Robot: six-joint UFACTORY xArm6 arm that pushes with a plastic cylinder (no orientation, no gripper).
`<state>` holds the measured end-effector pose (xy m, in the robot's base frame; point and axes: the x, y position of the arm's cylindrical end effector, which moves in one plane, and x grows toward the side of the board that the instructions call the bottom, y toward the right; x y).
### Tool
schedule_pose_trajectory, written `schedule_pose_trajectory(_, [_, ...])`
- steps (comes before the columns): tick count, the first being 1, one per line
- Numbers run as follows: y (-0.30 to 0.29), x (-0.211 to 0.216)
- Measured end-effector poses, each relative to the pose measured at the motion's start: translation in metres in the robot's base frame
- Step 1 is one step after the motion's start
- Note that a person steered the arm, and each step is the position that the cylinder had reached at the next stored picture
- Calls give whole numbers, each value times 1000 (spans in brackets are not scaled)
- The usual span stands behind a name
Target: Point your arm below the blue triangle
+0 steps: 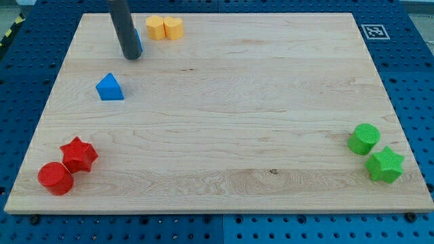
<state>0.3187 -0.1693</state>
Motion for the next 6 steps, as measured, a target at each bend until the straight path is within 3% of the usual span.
schedule_pose_trajectory(2, [0, -31])
schedule_pose_trajectory(4, [0, -34])
schedule_pose_trajectory(6, [38, 49])
